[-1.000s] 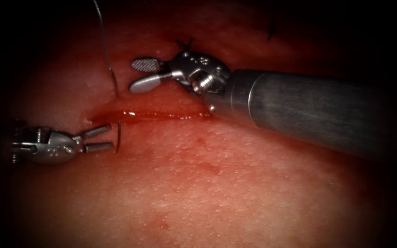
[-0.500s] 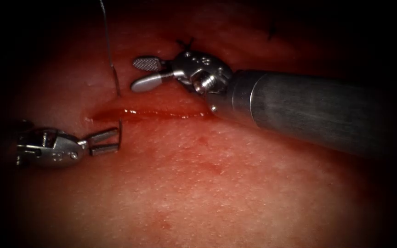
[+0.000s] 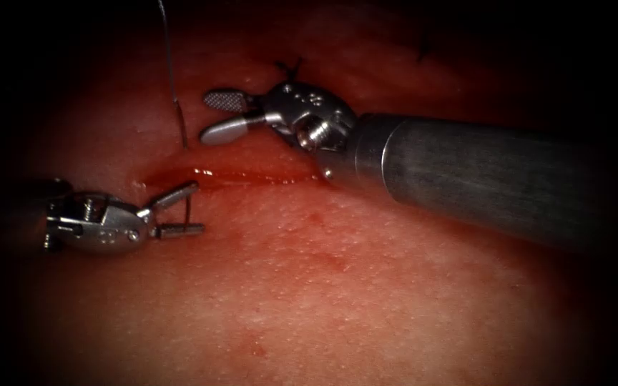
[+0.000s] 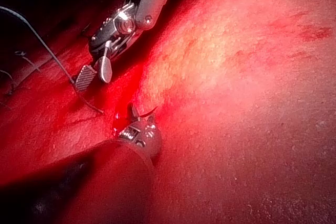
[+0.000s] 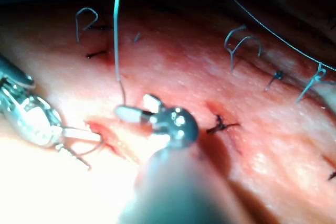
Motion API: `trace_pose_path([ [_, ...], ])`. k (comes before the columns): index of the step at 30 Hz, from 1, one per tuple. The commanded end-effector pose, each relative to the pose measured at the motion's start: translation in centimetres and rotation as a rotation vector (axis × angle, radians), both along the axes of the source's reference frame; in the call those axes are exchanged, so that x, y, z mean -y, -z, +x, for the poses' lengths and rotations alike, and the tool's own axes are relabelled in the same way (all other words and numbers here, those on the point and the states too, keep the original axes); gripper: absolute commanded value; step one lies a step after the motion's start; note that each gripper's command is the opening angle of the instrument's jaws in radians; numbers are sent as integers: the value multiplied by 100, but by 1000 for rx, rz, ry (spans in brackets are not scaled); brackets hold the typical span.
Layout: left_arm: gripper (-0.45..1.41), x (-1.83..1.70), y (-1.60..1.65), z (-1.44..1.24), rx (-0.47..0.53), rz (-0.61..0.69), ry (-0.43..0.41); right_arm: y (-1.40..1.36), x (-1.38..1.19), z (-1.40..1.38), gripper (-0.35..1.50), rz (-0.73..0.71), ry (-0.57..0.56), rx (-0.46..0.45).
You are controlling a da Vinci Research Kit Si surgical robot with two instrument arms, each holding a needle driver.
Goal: Wound Closure
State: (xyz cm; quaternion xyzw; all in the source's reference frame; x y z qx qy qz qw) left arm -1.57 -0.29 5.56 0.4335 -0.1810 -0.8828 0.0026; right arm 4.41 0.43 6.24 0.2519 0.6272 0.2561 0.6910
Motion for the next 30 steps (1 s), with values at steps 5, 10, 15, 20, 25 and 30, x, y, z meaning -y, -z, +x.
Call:
trace_pose_path([
  [5, -6, -11, -10, -6, 14, -12, 7, -2, -6, 9, 129, -21, 1, -4],
  [10, -45, -17, -13, -4, 20, -17, 0, -2, -6, 9, 126, -57, 3, -2],
  [15, -45, -16, -6, -6, 164, 188, 43, -1, -6, 9, 126, -57, 3, -3],
  [20, -45, -21, 13, -7, 264, 415, 105, -1, -6, 9, 126, -57, 3, -3],
  [25, -45, -24, 35, -6, 361, 657, 168, -1, -5, 9, 124, -57, 4, -3],
  [30, -45, -18, 58, -8, 424, 846, 210, 1, -2, 7, 118, -22, 5, -6],
])
